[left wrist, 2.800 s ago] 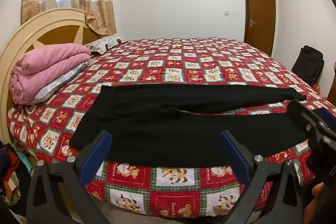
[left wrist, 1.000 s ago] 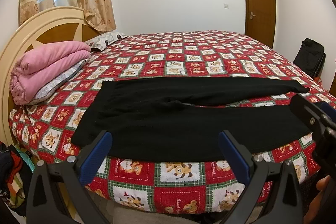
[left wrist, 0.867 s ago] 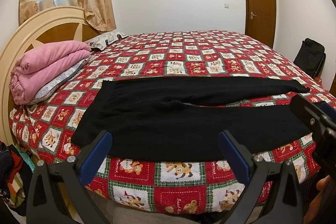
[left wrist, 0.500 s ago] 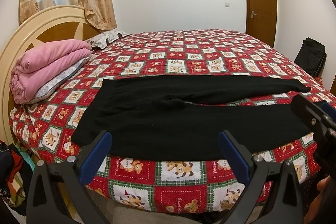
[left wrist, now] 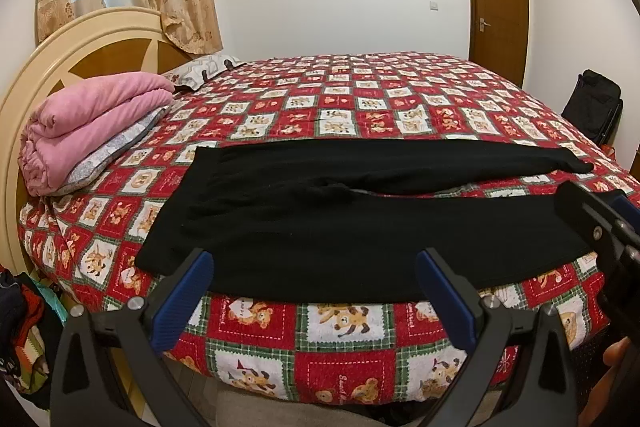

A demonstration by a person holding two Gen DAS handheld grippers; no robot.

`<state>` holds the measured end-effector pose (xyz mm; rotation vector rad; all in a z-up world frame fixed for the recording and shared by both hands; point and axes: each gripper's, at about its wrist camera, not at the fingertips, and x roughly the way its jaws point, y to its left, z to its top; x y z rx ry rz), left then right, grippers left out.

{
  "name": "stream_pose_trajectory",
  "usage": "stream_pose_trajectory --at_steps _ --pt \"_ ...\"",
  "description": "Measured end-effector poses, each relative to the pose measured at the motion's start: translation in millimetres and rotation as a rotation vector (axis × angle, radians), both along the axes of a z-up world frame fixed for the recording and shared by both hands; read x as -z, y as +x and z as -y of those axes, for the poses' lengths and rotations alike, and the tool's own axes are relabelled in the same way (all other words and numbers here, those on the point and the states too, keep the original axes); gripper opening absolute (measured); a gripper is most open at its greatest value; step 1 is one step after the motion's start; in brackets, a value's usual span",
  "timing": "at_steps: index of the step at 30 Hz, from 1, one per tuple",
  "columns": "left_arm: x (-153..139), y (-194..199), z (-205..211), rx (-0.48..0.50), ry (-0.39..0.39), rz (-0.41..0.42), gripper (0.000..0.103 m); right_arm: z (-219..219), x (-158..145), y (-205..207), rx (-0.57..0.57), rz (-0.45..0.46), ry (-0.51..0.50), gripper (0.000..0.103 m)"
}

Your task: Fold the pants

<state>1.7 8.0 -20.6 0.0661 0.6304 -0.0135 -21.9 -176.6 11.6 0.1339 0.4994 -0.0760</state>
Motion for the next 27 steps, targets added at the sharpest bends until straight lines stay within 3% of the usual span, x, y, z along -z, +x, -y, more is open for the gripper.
stream_pose_trajectory --at_steps 16,27 --pt "4.0 3.4 -2.4 -0.004 0.0 -0.02 0.103 2.6 2.9 4.3 0.003 -0.014 0.001 0.102" --pt "20.6 31.0 -18.0 -0.039 0.012 -0.064 0.103 10.0 24.7 22.8 0.002 -0.089 0.007 0.102"
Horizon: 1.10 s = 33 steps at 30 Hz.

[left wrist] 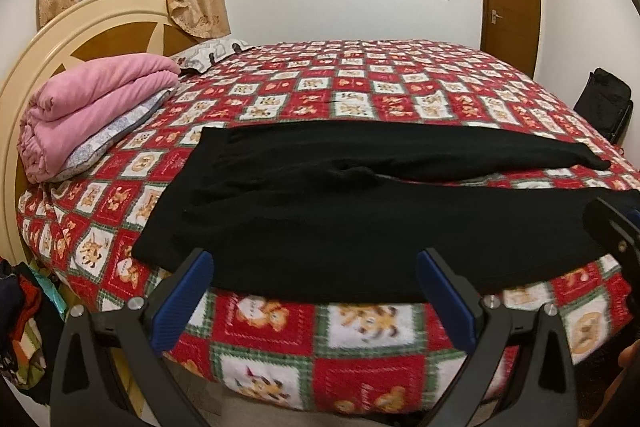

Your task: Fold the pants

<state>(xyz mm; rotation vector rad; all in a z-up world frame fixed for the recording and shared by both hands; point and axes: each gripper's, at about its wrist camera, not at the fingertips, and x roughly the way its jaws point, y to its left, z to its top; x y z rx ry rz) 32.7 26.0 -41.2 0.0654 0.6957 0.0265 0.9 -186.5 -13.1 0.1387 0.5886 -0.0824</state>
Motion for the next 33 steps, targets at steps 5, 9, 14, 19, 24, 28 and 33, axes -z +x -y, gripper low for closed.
stream_pose_trajectory --at_steps 5,9,14,19,24,28,33 --pt "8.8 37.4 -37.4 -0.037 -0.017 -0.034 0.103 8.6 22.9 17.5 0.0 -0.063 -0.008 0.102" --pt "11.3 89.8 -77.1 -0.079 -0.048 -0.087 0.103 19.7 34.4 39.8 0.01 -0.097 0.002 0.102" --pt "11.2 152.7 -111.7 -0.108 0.047 -0.092 0.103 17.6 29.1 79.7 -0.028 -0.099 -0.032 0.102" --pt "21.4 209.7 -156.9 -0.104 -0.044 -0.139 0.103 -1.2 21.4 131.7 -0.162 -0.114 -0.069 0.102" --pt "38.4 248.5 -173.4 -0.096 -0.146 -0.209 0.103 -23.4 23.7 184.6 -0.255 -0.156 -0.155 0.102" --pt "47.0 274.0 -168.8 -0.082 -0.116 -0.24 0.103 -31.0 27.0 224.6 -0.323 -0.188 -0.163 0.101" --pt "63.6 295.4 -165.0 -0.032 -0.157 -0.308 0.092 -38.1 33.1 284.5 -0.441 -0.204 -0.216 0.101"
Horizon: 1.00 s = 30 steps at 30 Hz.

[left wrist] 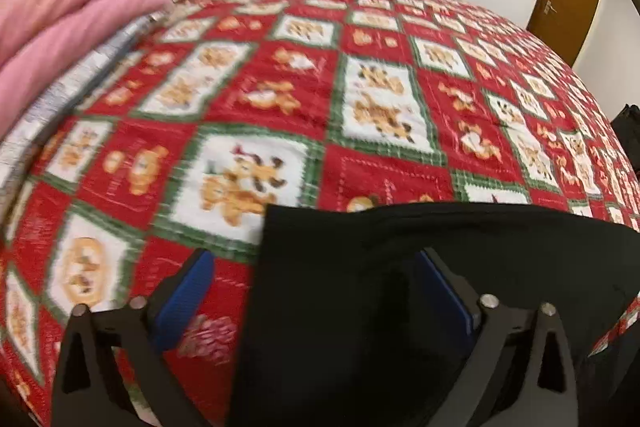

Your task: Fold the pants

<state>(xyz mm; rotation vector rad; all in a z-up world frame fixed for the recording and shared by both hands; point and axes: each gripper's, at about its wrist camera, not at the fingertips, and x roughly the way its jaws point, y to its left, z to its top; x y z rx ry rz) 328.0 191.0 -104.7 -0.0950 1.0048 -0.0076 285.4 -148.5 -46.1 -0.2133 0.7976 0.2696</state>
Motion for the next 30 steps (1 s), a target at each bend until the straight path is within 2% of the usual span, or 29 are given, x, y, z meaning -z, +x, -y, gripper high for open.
stream_pose_trajectory --at_steps 1,3,5,6,7,8,11,13,15,17,18,19,22,24,26,30 --pt "4.0 3.7 0.7 -0.003 -0.001 -0.016 0.09 -1.4 4.2 11.9 -0.016 -0.013 -0.016 0.101" --pt "3.9 4.2 3.1 0.004 0.024 0.01 0.09 -3.0 14.5 34.0 -0.045 -0.05 -0.041 0.101" --pt "3.6 5.7 7.2 0.028 0.045 0.013 0.085 -4.1 29.3 57.5 -0.087 -0.119 -0.042 0.1" --pt "2.2 6.3 8.3 0.043 0.048 0.023 0.079 -5.1 34.9 65.2 -0.098 -0.138 -0.052 0.098" --pt "1.2 6.9 8.6 0.055 0.044 0.029 0.073 -6.2 40.9 73.2 -0.105 -0.152 -0.07 0.09" --pt "0.8 8.2 8.0 0.056 0.043 0.029 0.072 -5.6 47.4 81.8 -0.108 -0.169 -0.079 0.085" --pt "1.0 10.7 5.4 0.058 0.034 0.034 0.065 1.7 65.4 100.7 -0.116 -0.259 -0.022 0.082" --pt "-0.2 12.1 6.0 0.068 0.035 0.04 0.058 5.9 68.7 100.8 -0.125 -0.254 0.024 0.08" --pt "-0.8 13.6 7.8 0.074 0.033 0.04 0.051 5.0 67.0 95.8 -0.163 -0.247 0.028 0.062" --pt "-2.4 15.8 10.3 0.078 0.036 0.034 0.045 1.1 62.8 91.0 -0.193 -0.268 0.029 0.022" --pt "-3.3 16.5 12.4 0.081 0.044 0.032 0.041 -1.6 60.8 89.4 -0.201 -0.279 0.028 0.011" --pt "-4.5 16.7 15.2 0.09 0.05 0.032 0.032 -5.0 57.8 87.3 -0.204 -0.29 0.024 0.007" --pt "-14.2 10.2 21.7 0.096 0.06 0.054 0.028 -10.1 41.5 74.8 -0.192 -0.248 0.003 0.006" --pt "-29.6 -0.7 20.1 0.084 0.053 0.102 0.027 -6.3 19.0 59.0 -0.18 -0.201 0.044 0.006" --pt "-50.8 -17.2 15.5 0.074 0.031 0.175 0.028 0.2 -7.2 37.7 -0.179 -0.15 0.096 0.006" --pt "-84.3 -58.4 9.9 0.071 0.026 0.304 0.028 1.2 -50.3 -16.8 -0.222 -0.048 0.134 0.006"
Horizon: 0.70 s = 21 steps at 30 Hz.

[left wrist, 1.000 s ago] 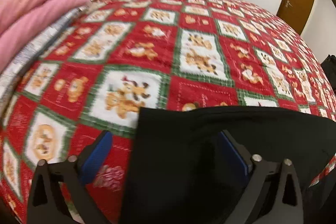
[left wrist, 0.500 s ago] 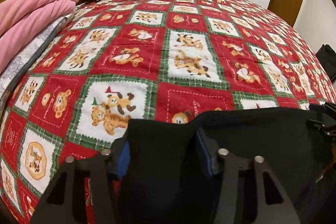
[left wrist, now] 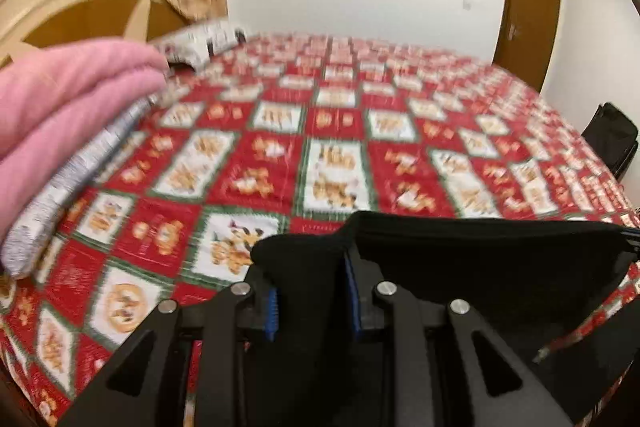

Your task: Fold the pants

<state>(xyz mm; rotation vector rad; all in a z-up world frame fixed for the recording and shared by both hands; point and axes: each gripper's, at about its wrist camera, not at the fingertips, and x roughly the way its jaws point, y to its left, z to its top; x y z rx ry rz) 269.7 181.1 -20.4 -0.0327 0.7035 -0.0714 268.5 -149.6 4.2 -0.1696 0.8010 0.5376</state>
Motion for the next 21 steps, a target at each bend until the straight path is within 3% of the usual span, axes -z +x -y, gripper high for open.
stream_pose_trajectory --at_steps 4,9,12,14,19,21 --pt "-10.0 -43.9 -4.3 -0.016 -0.006 0.089 0.028 -11.0 -16.2 -69.7 -0.065 0.059 0.021 0.006" --pt "11.6 -92.8 -12.4 -0.044 -0.022 0.091 0.028 -26.6 24.1 -132.7 -0.117 0.035 -0.038 0.006" --pt "31.4 -114.5 -13.1 -0.069 -0.001 0.066 0.033 -29.8 60.4 -150.7 -0.102 -0.024 -0.042 0.006" --pt "44.6 -130.2 -16.1 -0.085 -0.013 0.054 0.034 -34.2 79.0 -162.1 -0.101 -0.01 -0.086 0.006" --pt "74.0 -154.7 -22.6 -0.136 -0.03 0.005 0.041 -37.0 102.0 -176.5 -0.086 -0.006 -0.117 0.006" --pt "80.8 -162.6 -26.2 -0.152 -0.03 -0.002 0.054 -36.5 108.3 -179.6 -0.085 -0.006 -0.126 0.006"
